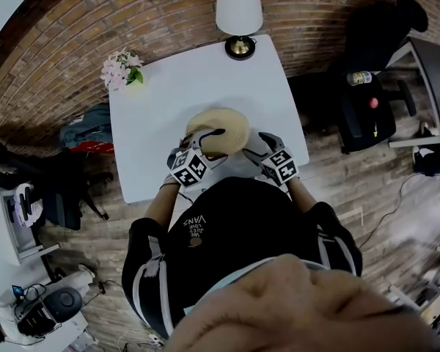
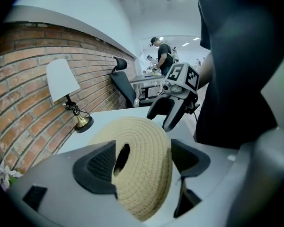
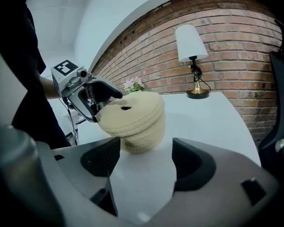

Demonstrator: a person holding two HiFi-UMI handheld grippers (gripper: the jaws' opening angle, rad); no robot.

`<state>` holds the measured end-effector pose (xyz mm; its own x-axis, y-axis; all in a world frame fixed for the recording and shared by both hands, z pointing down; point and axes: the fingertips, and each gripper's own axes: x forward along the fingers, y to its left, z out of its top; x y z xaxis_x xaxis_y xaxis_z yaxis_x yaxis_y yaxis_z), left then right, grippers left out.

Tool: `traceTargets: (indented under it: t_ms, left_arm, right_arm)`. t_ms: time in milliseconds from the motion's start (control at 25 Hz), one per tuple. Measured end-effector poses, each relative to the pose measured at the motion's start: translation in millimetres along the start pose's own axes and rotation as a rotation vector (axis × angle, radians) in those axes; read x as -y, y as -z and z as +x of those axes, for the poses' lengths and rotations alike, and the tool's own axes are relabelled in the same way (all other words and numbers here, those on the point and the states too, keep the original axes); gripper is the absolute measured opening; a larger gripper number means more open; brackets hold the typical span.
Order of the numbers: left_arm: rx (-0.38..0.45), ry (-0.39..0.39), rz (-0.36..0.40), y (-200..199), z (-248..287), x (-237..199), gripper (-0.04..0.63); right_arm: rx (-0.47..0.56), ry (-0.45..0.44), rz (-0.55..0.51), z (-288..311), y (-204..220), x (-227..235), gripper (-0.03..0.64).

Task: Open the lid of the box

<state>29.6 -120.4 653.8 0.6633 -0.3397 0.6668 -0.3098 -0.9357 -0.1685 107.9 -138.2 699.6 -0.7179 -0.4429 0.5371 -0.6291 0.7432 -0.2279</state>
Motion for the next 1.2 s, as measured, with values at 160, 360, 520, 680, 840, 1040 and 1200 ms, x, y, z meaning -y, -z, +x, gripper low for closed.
traceTargets:
  t_ms: [160, 360, 520, 680, 840, 1040, 1200]
  left_arm:
    - [-0.045, 0.030, 0.061, 1.1, 3.6, 7.3, 0.371]
    - [-0.114, 0.045, 0.136, 8.4, 10.3, 9.9, 0.371]
    - [-0.154, 0.065, 0.136, 15.3, 15.4, 11.5, 0.371]
    - [-0.185, 0.077, 0.131, 20.9, 20.7, 10.3, 0.371]
    - [-0.214, 0.091, 0.134, 25.4, 26.2, 9.7, 0.371]
    - [-0.259, 0.101, 0.141, 31.5, 31.6, 10.3, 0.371]
    - [-0.306, 0.107, 0.163, 38.1, 34.1, 10.6, 0.371]
  right_arm:
    - [-0.017, -0.023, -0.039, 5.8, -1.3, -1.8, 0.313]
    - [-0.025, -0.033, -0.059, 8.2, -1.7, -1.5, 0.316]
    - [-0.038, -0.046, -0.108, 10.1, -1.5, -4.1, 0.316]
    - [-0.061, -0.072, -0.179, 13.9, -2.1, -8.4, 0.316]
    - [-0.064, -0.083, -0.204, 17.8, -4.3, -9.8, 0.316]
    - [-0.065, -0.089, -0.207, 20.6, -4.8, -10.7, 0.316]
    - [-0.066, -0.095, -0.206, 24.2, -5.1, -11.8, 0.316]
